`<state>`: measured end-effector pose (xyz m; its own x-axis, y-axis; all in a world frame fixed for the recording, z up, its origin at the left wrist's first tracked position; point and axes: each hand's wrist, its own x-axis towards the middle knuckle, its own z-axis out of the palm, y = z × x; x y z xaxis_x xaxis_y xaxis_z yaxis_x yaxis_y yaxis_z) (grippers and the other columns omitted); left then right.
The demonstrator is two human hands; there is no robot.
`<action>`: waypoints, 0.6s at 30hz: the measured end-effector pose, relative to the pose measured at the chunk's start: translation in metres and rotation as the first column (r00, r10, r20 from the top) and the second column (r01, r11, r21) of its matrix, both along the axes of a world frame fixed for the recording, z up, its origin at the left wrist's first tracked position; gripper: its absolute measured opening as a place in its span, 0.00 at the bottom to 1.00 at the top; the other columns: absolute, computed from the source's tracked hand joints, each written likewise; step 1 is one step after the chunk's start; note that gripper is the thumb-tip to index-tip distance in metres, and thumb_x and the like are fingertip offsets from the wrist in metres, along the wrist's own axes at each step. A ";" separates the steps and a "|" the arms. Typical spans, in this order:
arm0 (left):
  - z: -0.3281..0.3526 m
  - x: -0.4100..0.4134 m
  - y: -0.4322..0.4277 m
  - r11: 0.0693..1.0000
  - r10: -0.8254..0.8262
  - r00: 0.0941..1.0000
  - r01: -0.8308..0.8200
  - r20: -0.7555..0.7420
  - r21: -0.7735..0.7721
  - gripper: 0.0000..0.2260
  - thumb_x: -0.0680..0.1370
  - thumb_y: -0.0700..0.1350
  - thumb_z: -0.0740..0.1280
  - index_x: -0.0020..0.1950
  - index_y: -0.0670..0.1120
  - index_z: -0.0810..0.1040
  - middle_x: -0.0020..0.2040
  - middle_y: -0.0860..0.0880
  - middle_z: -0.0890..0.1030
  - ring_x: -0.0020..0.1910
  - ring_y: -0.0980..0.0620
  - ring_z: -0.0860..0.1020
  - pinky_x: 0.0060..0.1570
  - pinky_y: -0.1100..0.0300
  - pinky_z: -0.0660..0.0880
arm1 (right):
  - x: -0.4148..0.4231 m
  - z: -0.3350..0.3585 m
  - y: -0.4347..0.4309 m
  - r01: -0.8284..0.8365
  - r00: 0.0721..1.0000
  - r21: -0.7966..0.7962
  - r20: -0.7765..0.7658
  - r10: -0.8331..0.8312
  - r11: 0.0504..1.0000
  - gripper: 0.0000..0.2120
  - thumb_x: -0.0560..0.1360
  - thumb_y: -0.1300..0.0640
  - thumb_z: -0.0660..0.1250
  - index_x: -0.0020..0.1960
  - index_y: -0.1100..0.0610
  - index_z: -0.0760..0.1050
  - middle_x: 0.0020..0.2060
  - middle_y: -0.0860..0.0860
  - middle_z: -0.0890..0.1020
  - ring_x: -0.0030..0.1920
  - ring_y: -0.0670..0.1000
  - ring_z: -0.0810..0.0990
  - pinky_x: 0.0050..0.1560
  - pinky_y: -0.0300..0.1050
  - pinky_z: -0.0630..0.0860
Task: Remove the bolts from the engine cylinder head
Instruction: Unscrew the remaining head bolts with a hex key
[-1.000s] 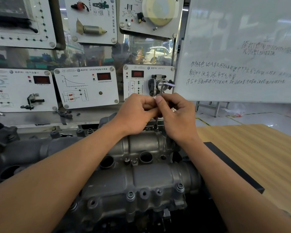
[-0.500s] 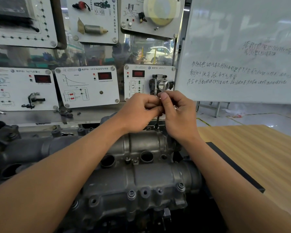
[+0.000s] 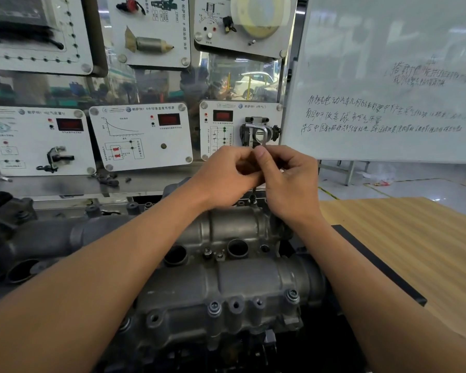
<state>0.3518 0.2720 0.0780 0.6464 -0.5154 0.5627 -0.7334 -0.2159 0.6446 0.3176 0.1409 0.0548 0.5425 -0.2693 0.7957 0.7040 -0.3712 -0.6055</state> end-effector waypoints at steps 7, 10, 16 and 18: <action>0.000 0.002 0.005 0.999 0.002 1.000 -0.002 -0.009 0.036 0.06 0.77 0.37 0.71 0.52 0.45 0.85 0.44 0.52 0.87 0.45 0.59 0.85 0.51 0.64 0.80 | -0.003 0.000 0.000 0.026 0.999 -0.077 -0.031 -0.029 0.997 0.10 0.80 0.58 0.65 0.46 0.60 0.82 0.36 0.54 0.83 0.38 0.46 0.79 0.40 0.37 0.75; -0.001 -0.001 -0.001 0.996 0.090 0.992 -0.090 0.089 -0.011 0.05 0.75 0.43 0.75 0.47 0.53 0.84 0.41 0.56 0.85 0.40 0.63 0.83 0.43 0.68 0.78 | -0.002 0.003 0.002 0.038 0.999 0.031 -0.028 -0.037 0.999 0.03 0.75 0.57 0.74 0.46 0.57 0.84 0.34 0.54 0.84 0.37 0.45 0.80 0.41 0.35 0.77; -0.001 -0.002 -0.001 0.995 0.103 0.990 -0.104 0.092 0.006 0.08 0.76 0.41 0.72 0.54 0.46 0.83 0.46 0.50 0.86 0.46 0.53 0.84 0.51 0.53 0.81 | -0.004 0.003 0.002 0.062 0.998 -0.017 -0.006 -0.062 0.998 0.05 0.77 0.59 0.71 0.48 0.59 0.85 0.40 0.50 0.86 0.43 0.47 0.84 0.45 0.36 0.78; 0.001 -0.002 0.003 1.000 0.002 1.000 -0.002 0.002 0.030 0.08 0.78 0.38 0.69 0.56 0.45 0.83 0.48 0.49 0.86 0.50 0.54 0.85 0.55 0.55 0.80 | -0.006 0.002 0.001 0.088 0.996 -0.102 -0.002 -0.088 0.991 0.08 0.80 0.59 0.66 0.48 0.60 0.84 0.41 0.51 0.85 0.44 0.48 0.83 0.44 0.38 0.77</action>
<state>0.3500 0.2749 0.0790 0.6465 -0.5308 0.5481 -0.7340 -0.2368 0.6365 0.3118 0.1422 0.0572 0.5256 -0.2339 0.8180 0.6620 -0.4914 -0.5659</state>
